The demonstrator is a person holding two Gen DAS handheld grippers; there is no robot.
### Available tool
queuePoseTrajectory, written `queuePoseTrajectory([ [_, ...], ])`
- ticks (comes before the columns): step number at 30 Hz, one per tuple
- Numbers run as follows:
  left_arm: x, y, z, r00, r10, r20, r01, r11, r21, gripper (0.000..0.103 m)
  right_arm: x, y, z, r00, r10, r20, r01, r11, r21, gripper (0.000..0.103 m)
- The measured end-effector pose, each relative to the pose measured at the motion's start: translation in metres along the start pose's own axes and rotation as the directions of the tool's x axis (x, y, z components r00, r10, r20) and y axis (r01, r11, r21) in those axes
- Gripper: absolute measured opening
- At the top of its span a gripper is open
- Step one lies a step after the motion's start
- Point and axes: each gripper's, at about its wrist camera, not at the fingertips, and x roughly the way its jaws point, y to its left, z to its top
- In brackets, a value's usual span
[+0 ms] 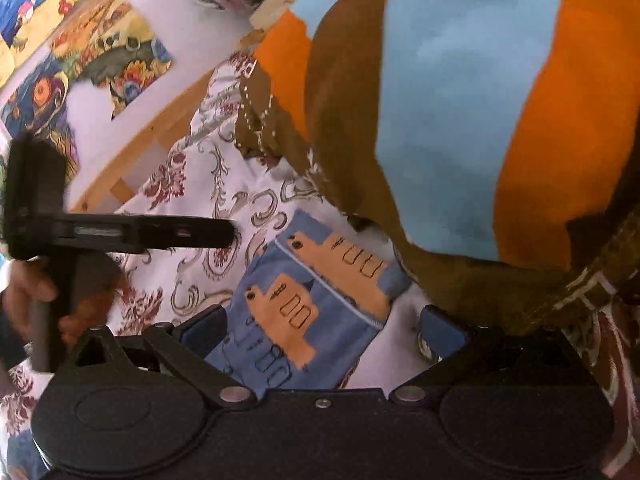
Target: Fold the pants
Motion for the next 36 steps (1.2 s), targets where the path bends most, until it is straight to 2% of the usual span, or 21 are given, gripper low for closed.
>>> queuePoseTrajectory([
  [2,0.020,-0.003,0.003,0.997,-0.067,-0.049,0.068,0.997,0.025,0.102,0.004,-0.006,0.001,1.000,0.002,0.014,-0.003,1.000,0.030,0.102],
  [4,0.036,0.000,0.006,0.989,-0.116,-0.091,0.117,0.993,0.011,0.090,0.008,-0.012,0.003,0.999,0.018,0.029,-0.020,0.997,0.080,0.102],
  [5,0.043,0.003,0.008,0.982,-0.150,-0.116,0.150,0.989,-0.009,0.075,0.008,-0.014,0.004,0.999,0.026,0.037,-0.029,0.995,0.100,0.102],
  [8,0.059,0.010,0.013,0.963,-0.222,-0.151,0.216,0.975,-0.051,0.058,0.010,-0.015,0.004,0.998,0.044,0.049,-0.049,0.991,0.121,0.101],
  [10,0.061,0.012,0.013,0.959,-0.232,-0.161,0.228,0.973,-0.041,0.051,0.010,-0.014,0.004,0.998,0.047,0.050,-0.052,0.992,0.115,0.097],
  [11,0.061,0.013,0.013,0.959,-0.230,-0.163,0.228,0.973,-0.036,0.041,0.010,-0.013,0.003,0.997,0.051,0.050,-0.056,0.992,0.113,0.096],
  [15,0.055,0.015,0.010,0.969,-0.203,-0.139,0.203,0.979,-0.017,0.020,0.010,-0.010,0.004,0.998,0.040,0.056,-0.047,0.992,0.117,0.082],
  [18,0.043,-0.004,0.003,0.985,-0.149,-0.089,0.157,0.984,0.089,0.017,0.008,-0.009,0.002,0.998,0.006,0.058,-0.012,0.994,0.106,0.070],
  [20,0.036,-0.019,-0.005,0.993,-0.110,-0.050,0.117,0.977,0.177,0.016,0.007,-0.008,0.002,0.998,-0.016,0.063,0.010,0.995,0.096,0.062],
  [23,0.030,-0.029,-0.014,0.996,-0.086,-0.013,0.087,0.974,0.208,0.016,0.006,-0.009,0.002,0.997,-0.040,0.070,0.032,0.994,0.100,0.040],
  [24,0.029,-0.029,-0.016,0.997,-0.079,-0.008,0.079,0.976,0.203,0.015,0.007,-0.009,0.002,0.997,-0.037,0.067,0.031,0.995,0.096,0.028],
  [25,0.029,-0.028,-0.016,0.997,-0.074,-0.004,0.073,0.978,0.197,0.015,0.008,-0.007,0.002,0.997,-0.037,0.062,0.031,0.996,0.081,0.024],
  [30,0.026,-0.023,-0.023,0.998,-0.056,0.003,0.054,0.983,0.173,0.015,0.007,0.020,-0.004,0.997,-0.016,0.070,0.023,0.995,-0.092,0.024],
  [34,0.026,-0.019,-0.018,0.999,-0.046,-0.001,0.046,0.983,0.179,0.015,0.010,0.013,-0.003,0.996,-0.073,0.058,0.076,0.996,-0.049,0.031],
  [36,0.024,-0.022,-0.018,0.999,-0.042,-0.005,0.042,0.982,0.182,0.015,0.009,0.006,-0.001,0.992,-0.112,0.061,0.112,0.994,-0.006,0.038],
])
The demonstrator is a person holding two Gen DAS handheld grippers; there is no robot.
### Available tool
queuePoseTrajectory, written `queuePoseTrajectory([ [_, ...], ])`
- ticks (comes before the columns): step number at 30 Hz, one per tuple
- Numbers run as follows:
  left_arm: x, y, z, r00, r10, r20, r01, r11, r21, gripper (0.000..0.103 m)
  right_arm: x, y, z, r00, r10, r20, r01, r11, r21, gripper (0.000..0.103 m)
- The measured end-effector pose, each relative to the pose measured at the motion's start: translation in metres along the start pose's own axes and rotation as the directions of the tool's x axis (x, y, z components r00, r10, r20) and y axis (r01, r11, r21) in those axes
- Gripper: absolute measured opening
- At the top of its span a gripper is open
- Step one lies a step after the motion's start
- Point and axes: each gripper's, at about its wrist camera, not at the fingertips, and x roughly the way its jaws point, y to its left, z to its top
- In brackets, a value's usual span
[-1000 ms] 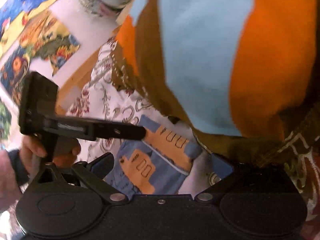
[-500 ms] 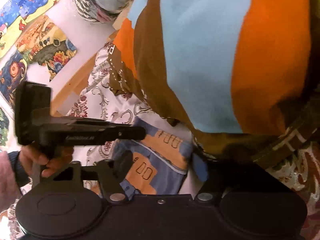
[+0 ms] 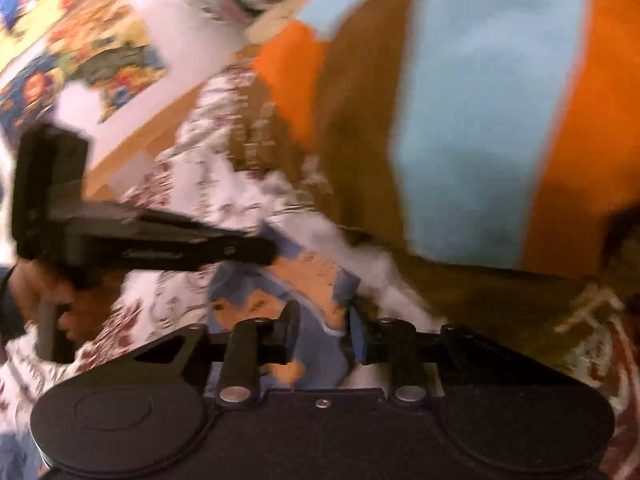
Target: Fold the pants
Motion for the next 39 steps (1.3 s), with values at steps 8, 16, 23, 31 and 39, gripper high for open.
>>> queuePoseTrajectory([
  [8,0.015,0.005,0.002,0.999,0.010,-0.047,-0.012,0.999,-0.034,0.016,0.016,-0.020,0.000,0.997,0.041,-0.071,-0.032,0.992,0.122,0.048],
  [16,0.020,0.008,0.005,0.996,0.026,-0.084,-0.036,0.992,-0.120,0.030,0.020,-0.042,0.000,0.991,0.114,-0.075,-0.086,0.949,0.302,0.015],
  [23,-0.015,0.018,0.018,0.990,0.086,-0.111,-0.117,0.943,-0.313,0.071,-0.008,0.003,0.002,0.995,0.091,0.028,-0.090,0.996,-0.026,0.013],
  [31,-0.045,0.027,0.032,0.982,-0.035,-0.184,-0.075,0.828,-0.556,0.073,-0.030,0.074,-0.036,0.991,0.133,0.024,-0.100,0.840,-0.533,0.012],
  [39,-0.011,0.012,0.039,0.950,-0.066,-0.304,-0.148,0.762,-0.630,0.069,-0.024,0.093,-0.047,0.991,0.132,-0.019,-0.114,0.762,-0.637,0.012],
])
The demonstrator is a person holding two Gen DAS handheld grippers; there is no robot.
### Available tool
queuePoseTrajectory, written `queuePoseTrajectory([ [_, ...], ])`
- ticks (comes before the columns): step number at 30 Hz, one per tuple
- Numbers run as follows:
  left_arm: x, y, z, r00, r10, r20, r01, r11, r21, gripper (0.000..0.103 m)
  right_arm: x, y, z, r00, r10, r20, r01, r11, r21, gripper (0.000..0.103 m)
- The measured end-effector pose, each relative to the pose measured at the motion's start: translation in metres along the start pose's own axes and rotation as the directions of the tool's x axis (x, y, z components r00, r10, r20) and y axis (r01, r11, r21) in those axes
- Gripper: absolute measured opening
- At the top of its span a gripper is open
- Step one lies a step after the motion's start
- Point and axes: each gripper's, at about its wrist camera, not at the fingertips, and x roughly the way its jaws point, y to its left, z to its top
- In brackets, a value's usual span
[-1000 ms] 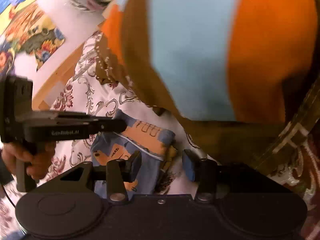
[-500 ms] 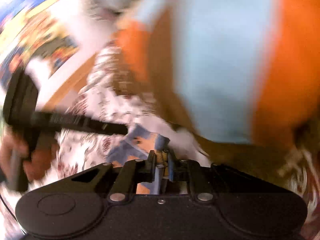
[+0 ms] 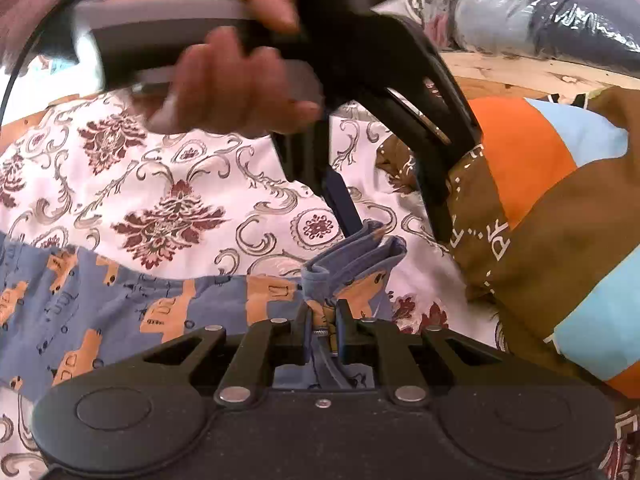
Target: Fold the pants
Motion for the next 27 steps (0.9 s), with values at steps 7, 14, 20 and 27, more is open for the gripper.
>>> queuePoseTrajectory([
  [7,0.011,-0.003,-0.001,0.988,0.152,-0.035,-0.154,0.987,-0.054,0.020,-0.003,0.007,-0.001,1.000,0.007,-0.020,-0.007,1.000,-0.029,0.012],
  [14,-0.021,0.023,-0.028,0.993,0.093,0.077,-0.082,0.988,-0.133,0.009,-0.017,0.018,-0.001,1.000,0.027,0.010,-0.026,0.995,-0.099,0.012],
  [20,-0.050,0.057,-0.072,0.984,0.005,0.179,0.033,0.977,-0.209,0.009,-0.040,0.040,-0.003,0.994,0.098,0.040,-0.088,0.977,-0.195,0.012],
  [27,-0.078,0.098,-0.146,0.944,-0.029,0.329,0.104,0.972,-0.212,0.009,-0.054,0.079,-0.004,0.977,0.212,0.027,-0.194,0.934,-0.301,0.012],
])
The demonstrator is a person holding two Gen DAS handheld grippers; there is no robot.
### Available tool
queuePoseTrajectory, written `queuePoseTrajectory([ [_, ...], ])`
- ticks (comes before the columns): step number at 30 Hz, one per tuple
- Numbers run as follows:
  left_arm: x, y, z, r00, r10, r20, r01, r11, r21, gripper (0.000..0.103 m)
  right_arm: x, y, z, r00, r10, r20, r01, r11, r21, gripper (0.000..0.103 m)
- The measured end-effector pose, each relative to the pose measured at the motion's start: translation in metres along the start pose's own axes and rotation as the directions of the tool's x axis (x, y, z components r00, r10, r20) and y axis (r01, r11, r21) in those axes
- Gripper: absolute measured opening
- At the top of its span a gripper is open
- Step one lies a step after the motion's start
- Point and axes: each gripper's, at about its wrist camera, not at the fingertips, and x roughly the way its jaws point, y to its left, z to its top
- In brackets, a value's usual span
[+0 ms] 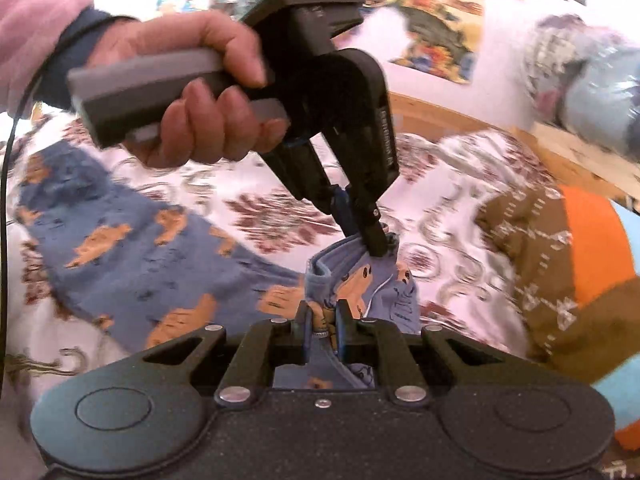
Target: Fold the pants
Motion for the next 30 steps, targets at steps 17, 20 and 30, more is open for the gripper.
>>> queuePoseTrajectory([
  [17,-0.068,0.119,-0.092,0.991,0.017,0.130,-0.007,0.997,-0.078,0.009,0.029,0.095,0.021,0.967,0.240,-0.084,-0.249,0.962,-0.114,0.012],
  [20,-0.074,0.133,-0.101,0.989,0.011,0.146,0.003,0.995,-0.099,0.009,0.036,0.102,0.022,0.960,0.260,-0.099,-0.271,0.956,-0.110,0.012],
  [30,-0.080,0.156,-0.114,0.992,0.063,0.110,-0.044,0.985,-0.167,0.009,0.047,0.119,0.024,0.938,0.317,-0.139,-0.333,0.937,-0.109,0.012],
])
